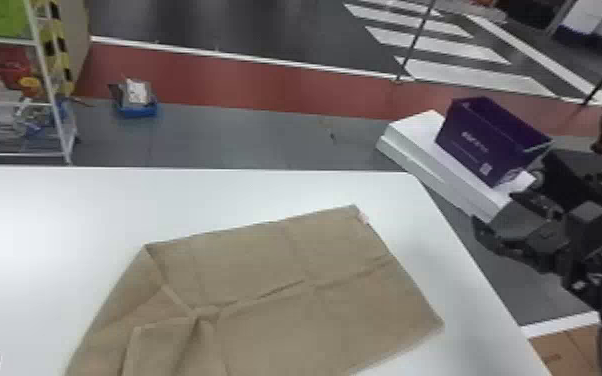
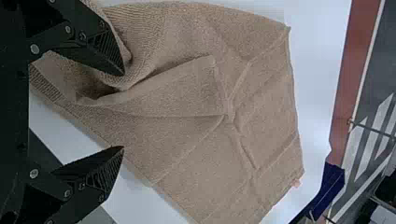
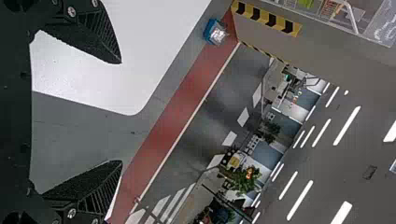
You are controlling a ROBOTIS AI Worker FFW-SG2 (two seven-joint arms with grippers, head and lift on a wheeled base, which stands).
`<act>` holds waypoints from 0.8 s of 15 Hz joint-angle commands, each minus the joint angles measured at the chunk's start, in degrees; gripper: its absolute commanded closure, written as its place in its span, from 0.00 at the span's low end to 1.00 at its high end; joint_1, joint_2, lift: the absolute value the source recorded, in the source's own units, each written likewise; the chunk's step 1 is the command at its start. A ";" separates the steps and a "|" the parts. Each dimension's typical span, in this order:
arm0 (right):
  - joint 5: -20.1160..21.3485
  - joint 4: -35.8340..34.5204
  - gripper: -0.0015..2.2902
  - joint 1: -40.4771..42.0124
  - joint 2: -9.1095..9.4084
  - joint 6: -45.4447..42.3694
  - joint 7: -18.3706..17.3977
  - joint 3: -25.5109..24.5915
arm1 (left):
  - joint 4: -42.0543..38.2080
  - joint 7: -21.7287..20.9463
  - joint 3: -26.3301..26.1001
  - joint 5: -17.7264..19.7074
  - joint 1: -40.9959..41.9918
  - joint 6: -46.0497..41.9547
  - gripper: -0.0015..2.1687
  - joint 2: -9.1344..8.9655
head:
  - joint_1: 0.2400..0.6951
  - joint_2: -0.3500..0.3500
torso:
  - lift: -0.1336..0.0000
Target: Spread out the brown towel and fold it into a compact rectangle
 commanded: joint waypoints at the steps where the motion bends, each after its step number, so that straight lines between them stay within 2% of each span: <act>1: -0.09 -0.04 0.06 0.19 0.16 0.00 0.01 0.07 | -0.46 1.95 -1.49 0.64 0.53 -2.99 0.14 0.35 | 1.00 0.00 | 0.07; 3: -0.09 -0.39 0.06 0.54 0.16 -0.18 0.01 0.07 | -0.20 4.59 -3.25 0.55 0.88 -5.10 0.14 0.52 | 1.00 0.00 | 0.07; 5: -0.18 -0.48 0.06 0.72 0.34 -0.18 0.01 0.07 | 0.33 4.85 -4.92 0.03 0.88 -5.45 0.12 1.40 | 1.00 0.00 | 0.07; 12: -0.53 -0.48 0.06 1.33 0.34 -0.53 0.10 -0.29 | 3.93 5.12 -5.10 -1.03 -0.96 -4.92 0.12 1.49 | 1.00 0.00 | 0.07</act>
